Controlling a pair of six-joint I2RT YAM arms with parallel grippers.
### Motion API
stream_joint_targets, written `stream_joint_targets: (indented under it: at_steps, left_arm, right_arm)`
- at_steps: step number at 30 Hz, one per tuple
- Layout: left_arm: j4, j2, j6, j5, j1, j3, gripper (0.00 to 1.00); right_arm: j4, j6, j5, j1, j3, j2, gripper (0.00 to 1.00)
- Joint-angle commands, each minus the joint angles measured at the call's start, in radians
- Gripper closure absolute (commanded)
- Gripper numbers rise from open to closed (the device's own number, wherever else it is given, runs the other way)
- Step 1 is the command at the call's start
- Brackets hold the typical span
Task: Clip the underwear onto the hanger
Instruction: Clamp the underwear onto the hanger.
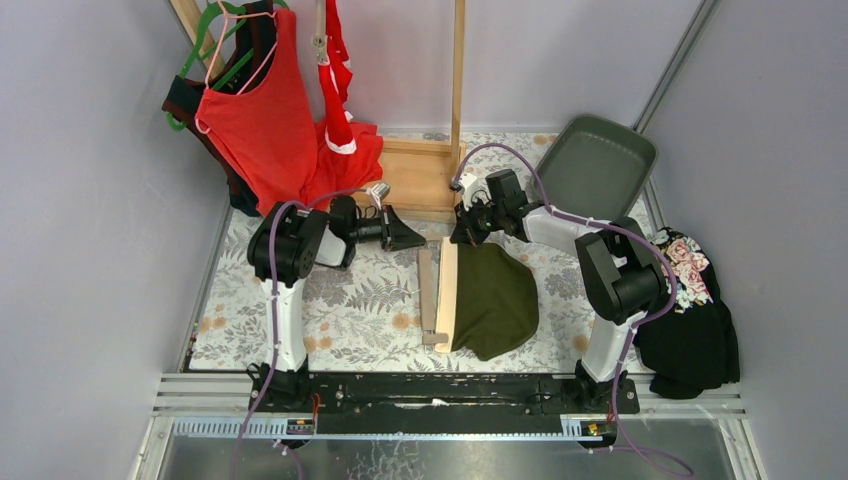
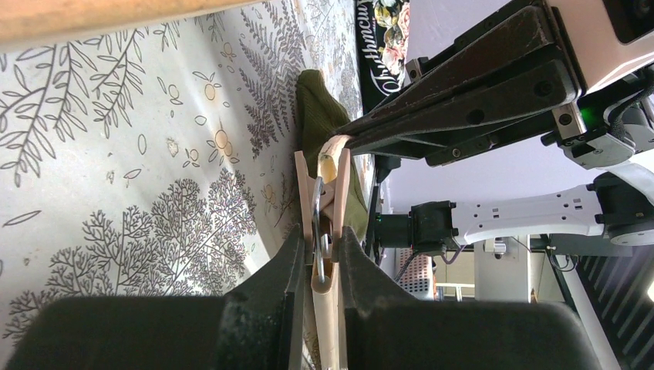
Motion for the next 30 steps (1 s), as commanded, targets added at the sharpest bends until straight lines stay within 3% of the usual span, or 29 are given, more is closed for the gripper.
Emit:
stream_joint_targets:
  at_steps: [1, 30]
  left_arm:
    - [0.045, 0.024, -0.009, 0.06, -0.028, 0.0, 1.0]
    - [0.047, 0.039, -0.017, 0.073, -0.068, 0.035, 1.0]
  right_arm:
    - [0.039, 0.0, 0.016, -0.015, 0.048, -0.021, 1.0]
    - [0.053, -0.009, 0.026, -0.015, 0.053, -0.022, 1.0]
